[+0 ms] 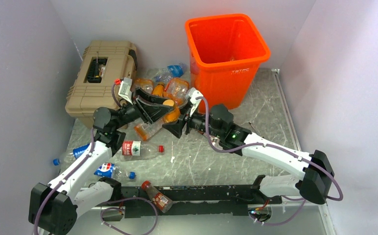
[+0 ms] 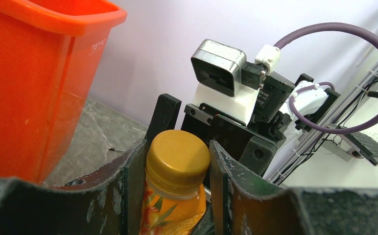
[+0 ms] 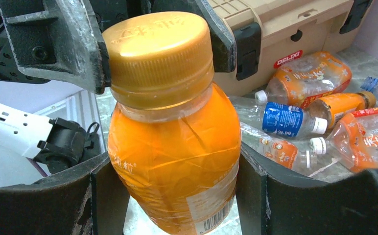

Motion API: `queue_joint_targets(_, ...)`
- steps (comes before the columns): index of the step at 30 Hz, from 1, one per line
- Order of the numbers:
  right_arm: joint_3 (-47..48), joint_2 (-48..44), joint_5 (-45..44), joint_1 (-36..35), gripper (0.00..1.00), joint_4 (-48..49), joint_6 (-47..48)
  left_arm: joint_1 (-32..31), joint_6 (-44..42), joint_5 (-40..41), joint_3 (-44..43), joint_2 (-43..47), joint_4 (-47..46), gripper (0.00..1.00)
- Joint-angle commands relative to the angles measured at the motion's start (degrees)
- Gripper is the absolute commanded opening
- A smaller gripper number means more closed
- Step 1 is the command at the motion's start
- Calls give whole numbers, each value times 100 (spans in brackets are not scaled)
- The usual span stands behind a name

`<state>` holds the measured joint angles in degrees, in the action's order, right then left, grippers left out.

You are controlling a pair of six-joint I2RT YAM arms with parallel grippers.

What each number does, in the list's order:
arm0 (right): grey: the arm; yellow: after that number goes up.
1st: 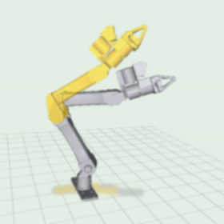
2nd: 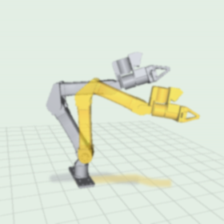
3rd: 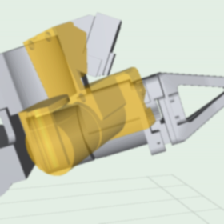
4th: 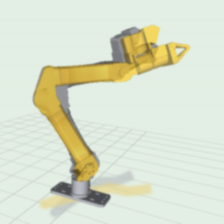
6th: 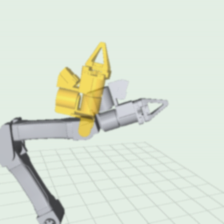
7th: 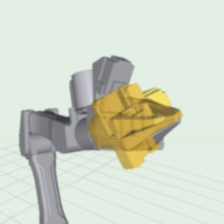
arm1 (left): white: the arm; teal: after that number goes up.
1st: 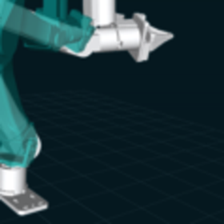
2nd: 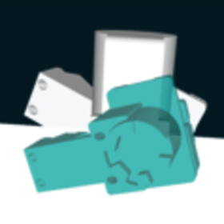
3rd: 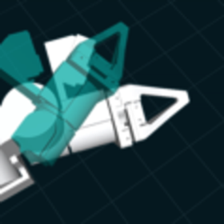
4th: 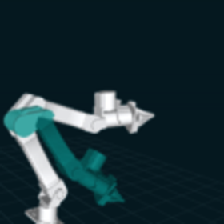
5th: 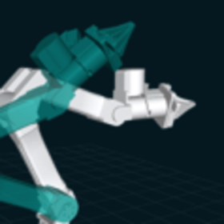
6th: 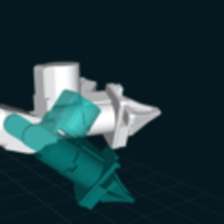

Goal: Put the plastic bottles in the bin
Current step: Place the plastic bottle in the trash bin.

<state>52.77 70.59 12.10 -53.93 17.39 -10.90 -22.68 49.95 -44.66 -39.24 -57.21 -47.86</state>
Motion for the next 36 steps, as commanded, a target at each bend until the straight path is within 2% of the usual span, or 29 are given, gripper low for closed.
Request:
queue_joint_targets(1, 296, -22, -80, 21, 45, 399, 30, -87, -162, -157, -136, 174, -89, 0)
queue_joint_targets(4, 250, -81, -154, 23, 39, 389, 39, -88, -215, -121, -136, 213, 19, 0)
queue_joint_targets(5, 235, -118, -186, 19, 38, 382, 42, -88, -241, -86, -136, 235, 78, 5)
queue_joint_targets(6, 215, -157, -218, 18, 37, 365, 56, -88, -281, -60, -136, 255, 129, 24)
queue_joint_targets(7, 175, -305, -336, 17, 35, 234, 114, -88, -369, 66, -128, 337, 315, 71)
queue_joint_targets(9, 120, -492, -465, 20, 33, 73, 210, -88, -476, 213, -127, 436, 510, 96)
queue_joint_targets(11, 73, -784, -629, 22, 33, -147, 339, -88, -611, 350, -120, 569, 692, 99)
queue_joint_targets(17, 55, -1726, -1256, 23, 30, -972, 683, -88, -1010, 912, -79, 942, 1169, 99)
queue_joint_targets(22, 789, -2120, -2615, 23, 30, -1511, 1179, -82, -1238, 1260, -82, 1047, 1472, 99)
queue_joint_targets(26, 1600, -1746, -3665, 89, 30, -1323, 1583, -88, -1305, 1331, -100, 928, 1600, 99)
queue_joint_targets(29, 2091, -1177, -4001, 402, 30, -979, 1665, -86, -1433, 1349, -142, 839, 1753, 99)
queue_joint_targets(31, 2412, -797, -3906, 885, 30, -867, 1399, -88, -1542, 1372, -162, 805, 1867, 99)
queue_joint_targets(36, 3231, 84, -3149, 2314, 30, -877, 3, -88, -1677, 1390, -210, 742, 2016, 100)
